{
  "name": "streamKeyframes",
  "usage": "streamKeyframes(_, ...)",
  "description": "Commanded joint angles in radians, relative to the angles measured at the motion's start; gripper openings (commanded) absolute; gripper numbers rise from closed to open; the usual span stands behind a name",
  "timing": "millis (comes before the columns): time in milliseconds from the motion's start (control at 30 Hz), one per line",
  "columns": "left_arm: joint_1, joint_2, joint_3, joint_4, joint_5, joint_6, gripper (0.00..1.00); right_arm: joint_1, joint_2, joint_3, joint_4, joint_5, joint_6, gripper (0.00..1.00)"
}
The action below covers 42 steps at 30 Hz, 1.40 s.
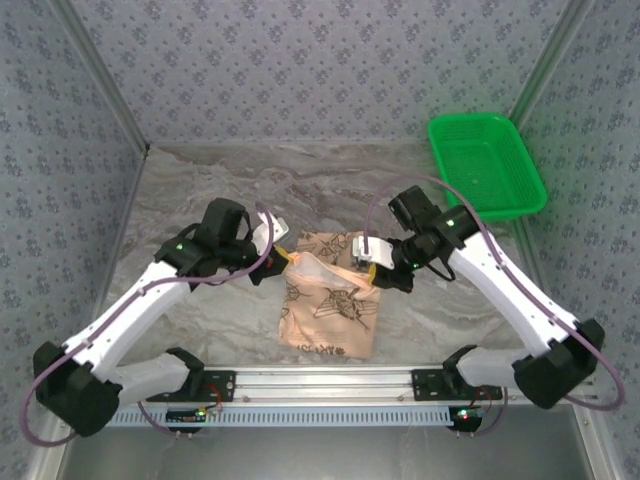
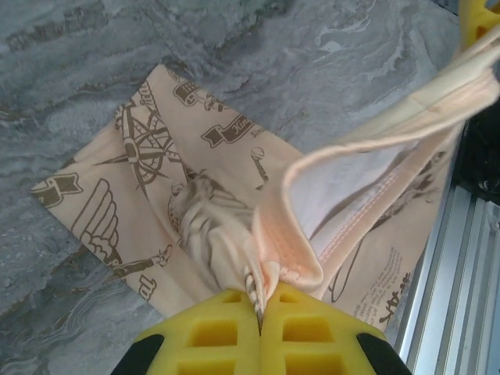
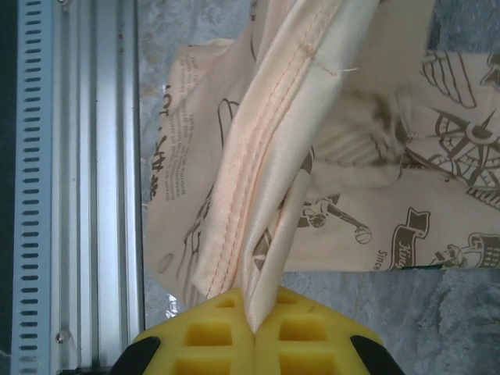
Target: Fold the inside-out t-shirt
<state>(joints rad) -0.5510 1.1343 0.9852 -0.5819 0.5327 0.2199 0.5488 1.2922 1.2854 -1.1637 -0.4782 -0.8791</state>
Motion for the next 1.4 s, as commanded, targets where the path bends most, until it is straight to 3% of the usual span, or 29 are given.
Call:
streamKeyframes(0, 0.055, 0.046, 0.074, 0.007, 0.111, 0.029, 0.0, -0.032, 0.061, 0.08, 0.008, -0.069, 0.009, 0.0)
streamKeyframes(100, 0.102, 0.073, 0.085, 0.0, 0.159, 0.021, 0.0, -0.04, 0.098, 0.12, -0.021, -0.084, 0.006, 0.0)
streamKeyframes(300, 0.141, 0.117, 0.124, 0.008, 0.147, 0.023, 0.0, -0.107, 0.148, 0.148, 0.049, -0.126, 0.041, 0.0)
streamKeyframes(533, 0.211, 0.477, 0.317, 0.037, 0.139, 0.022, 0.02, -0.247, 0.46, 0.268, 0.157, -0.241, 0.002, 0.0)
streamKeyframes(567, 0.227, 0.557, 0.355, 0.054, 0.1, 0.0, 0.15, -0.275, 0.524, 0.282, 0.216, -0.245, 0.04, 0.0)
streamKeyframes(600, 0.237, 0.633, 0.389, 0.099, 0.045, -0.058, 0.37, -0.285, 0.588, 0.308, 0.249, -0.204, 0.074, 0.04)
streamKeyframes(633, 0.245, 0.698, 0.423, 0.139, 0.019, -0.113, 0.49, -0.285, 0.642, 0.342, 0.256, -0.144, 0.075, 0.22)
streamKeyframes(667, 0.254, 0.761, 0.456, 0.175, 0.025, -0.167, 0.97, -0.277, 0.687, 0.358, 0.312, -0.027, 0.128, 0.33)
streamKeyframes(700, 0.263, 0.805, 0.479, 0.206, 0.039, -0.216, 0.99, -0.266, 0.718, 0.353, 0.38, 0.1, 0.189, 0.34)
streamKeyframes(800, 0.275, 0.846, 0.517, 0.224, 0.031, -0.308, 0.99, -0.251, 0.751, 0.355, 0.457, 0.263, 0.305, 0.43)
streamKeyframes(900, 0.285, 0.84, 0.595, 0.077, -0.056, -0.345, 0.99, -0.268, 0.655, 0.244, 0.584, 0.281, 0.413, 0.43)
streamKeyframes(1067, 0.296, 0.681, 0.498, 0.059, -0.145, -0.466, 0.99, -0.254, 0.404, -0.005, 0.817, 0.353, 0.623, 0.48)
streamKeyframes(1233, 0.278, 0.51, 0.317, 0.09, -0.094, -0.657, 1.0, -0.227, 0.184, -0.181, 0.824, 0.476, 0.953, 0.49)
streamKeyframes(1300, 0.239, 0.442, 0.262, 0.08, -0.137, -0.643, 1.0, -0.222, 0.11, -0.245, 0.813, 0.465, 0.967, 0.5)
streamKeyframes(1367, 0.18, 0.383, 0.231, 0.07, -0.26, -0.59, 0.99, -0.236, 0.047, -0.32, 0.866, 0.449, 1.008, 0.54)
